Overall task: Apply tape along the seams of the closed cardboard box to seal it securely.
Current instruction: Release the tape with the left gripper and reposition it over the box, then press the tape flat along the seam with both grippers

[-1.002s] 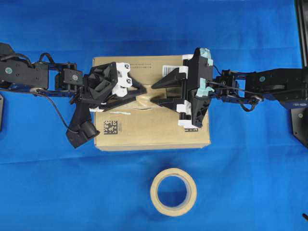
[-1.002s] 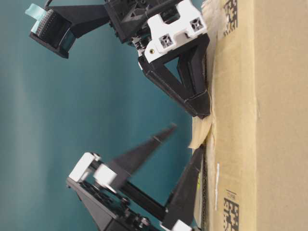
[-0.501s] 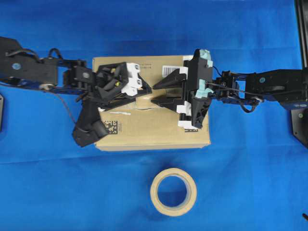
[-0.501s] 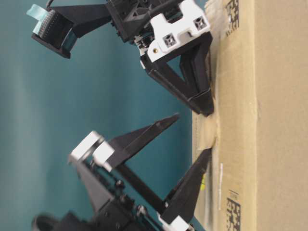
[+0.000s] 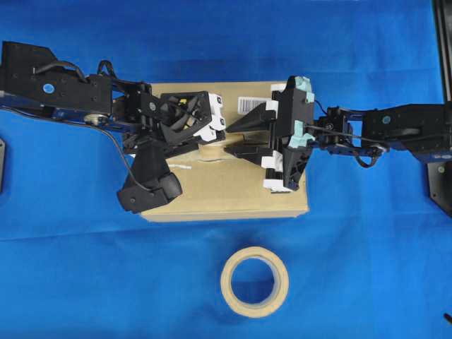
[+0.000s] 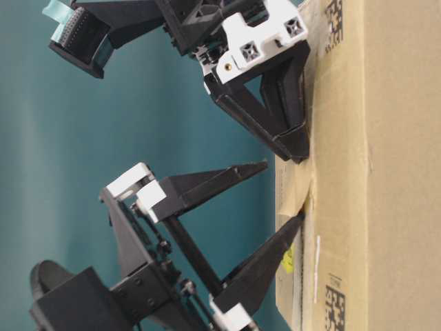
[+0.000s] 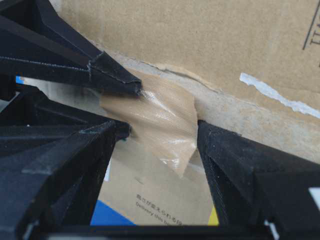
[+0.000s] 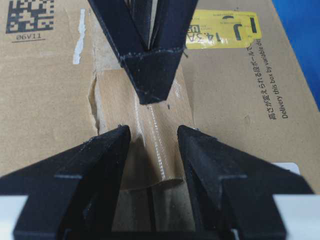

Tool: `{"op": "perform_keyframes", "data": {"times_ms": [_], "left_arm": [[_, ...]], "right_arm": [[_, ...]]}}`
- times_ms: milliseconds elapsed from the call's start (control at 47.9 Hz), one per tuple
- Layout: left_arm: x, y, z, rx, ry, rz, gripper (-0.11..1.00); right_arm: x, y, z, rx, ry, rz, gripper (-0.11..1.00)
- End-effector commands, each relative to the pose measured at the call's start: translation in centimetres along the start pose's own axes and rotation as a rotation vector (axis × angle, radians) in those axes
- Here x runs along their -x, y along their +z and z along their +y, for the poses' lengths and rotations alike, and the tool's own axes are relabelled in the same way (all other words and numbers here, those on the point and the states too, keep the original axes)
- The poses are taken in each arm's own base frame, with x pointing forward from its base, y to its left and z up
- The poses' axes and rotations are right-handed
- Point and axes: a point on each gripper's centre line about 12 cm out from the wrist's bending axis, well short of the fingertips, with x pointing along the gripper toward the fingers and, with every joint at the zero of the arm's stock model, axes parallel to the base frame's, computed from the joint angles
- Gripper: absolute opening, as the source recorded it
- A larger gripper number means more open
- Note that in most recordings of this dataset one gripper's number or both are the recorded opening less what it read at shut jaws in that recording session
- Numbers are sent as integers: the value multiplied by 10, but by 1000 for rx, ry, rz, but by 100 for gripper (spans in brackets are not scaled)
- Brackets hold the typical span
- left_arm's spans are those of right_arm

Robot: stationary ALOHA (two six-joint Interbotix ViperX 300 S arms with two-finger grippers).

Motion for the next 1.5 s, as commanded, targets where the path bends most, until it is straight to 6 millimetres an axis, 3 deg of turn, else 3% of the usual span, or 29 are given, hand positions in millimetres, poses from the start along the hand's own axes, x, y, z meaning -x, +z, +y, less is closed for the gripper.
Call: {"op": "perform_keyframes", "data": {"times_ms": [0, 459, 710, 940, 1148, 1378, 1483], "left_arm": [[17, 3, 4, 0, 7, -6, 65], [33, 7, 2, -8, 34, -14, 65], [51, 9, 13, 76, 252, -49, 65], [69, 7, 14, 424, 507, -170, 61], [72, -1, 5, 811, 585, -309, 58], [71, -3, 2, 989, 585, -376, 56], [69, -1, 2, 1036, 589, -404, 49]], "right_arm": [[3, 6, 2, 0, 6, -22, 44], [3, 5, 4, 0, 10, -23, 45], [3, 6, 4, 0, 10, -26, 44], [3, 7, 4, 0, 10, -35, 45], [15, 25, 6, 14, 20, -105, 44], [36, 54, 2, 23, 16, -212, 44], [36, 58, -6, 15, -4, -233, 40]]}}
